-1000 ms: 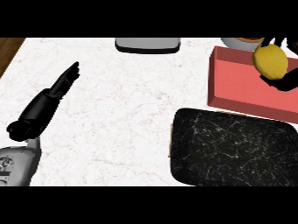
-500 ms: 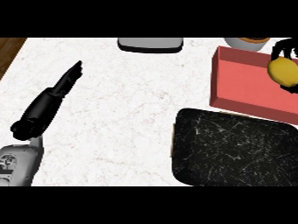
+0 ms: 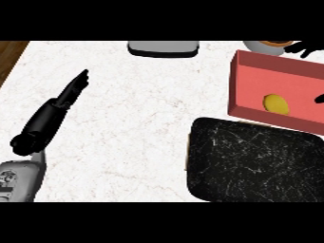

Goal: Pick the lemon from the tray and place it in the cardboard box

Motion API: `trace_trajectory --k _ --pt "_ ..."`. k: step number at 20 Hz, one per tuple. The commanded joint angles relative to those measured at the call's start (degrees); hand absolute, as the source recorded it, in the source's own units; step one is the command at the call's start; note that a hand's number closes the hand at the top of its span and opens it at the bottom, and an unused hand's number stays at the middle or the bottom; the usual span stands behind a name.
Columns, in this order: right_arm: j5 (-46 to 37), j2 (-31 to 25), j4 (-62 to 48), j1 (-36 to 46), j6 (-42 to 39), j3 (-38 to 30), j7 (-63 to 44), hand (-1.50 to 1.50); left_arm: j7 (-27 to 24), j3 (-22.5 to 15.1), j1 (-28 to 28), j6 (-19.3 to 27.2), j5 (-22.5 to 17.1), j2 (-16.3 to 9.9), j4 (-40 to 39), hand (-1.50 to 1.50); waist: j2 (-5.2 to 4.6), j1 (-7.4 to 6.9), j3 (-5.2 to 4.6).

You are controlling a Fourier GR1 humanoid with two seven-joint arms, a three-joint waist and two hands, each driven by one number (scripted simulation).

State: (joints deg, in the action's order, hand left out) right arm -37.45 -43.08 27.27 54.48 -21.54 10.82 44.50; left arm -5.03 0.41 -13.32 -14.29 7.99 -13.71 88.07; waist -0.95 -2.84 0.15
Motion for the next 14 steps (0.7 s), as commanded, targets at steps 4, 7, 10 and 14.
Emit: trace_trajectory --k 4,7,10,14 --pt "20.2 5.6 -8.8 3.1 -12.4 -16.7 1.4 -1.5 0.5 -0.3 -1.4 1.5 0.9 1.3 -1.2 0.0 -0.13 1.05 0.16" --pt "26.9 4.9 -14.2 5.2 -17.8 -22.6 -5.9 -1.5 -0.4 -1.1 -0.4 1.2 1.3 1.4 -0.7 0.0 -0.11 0.44 0.05" --pt "30.0 4.1 -18.7 6.9 -16.7 -26.1 -12.4 -1.5 0.1 -1.0 -0.6 0.3 0.5 1.1 0.3 0.0 -0.36 -0.74 0.05" --pt "32.5 -2.1 -20.1 5.8 -18.1 -29.2 -12.1 -1.5 -0.4 0.6 -2.2 -0.3 -0.1 -0.1 -1.6 0.0 -1.16 -0.81 0.18"
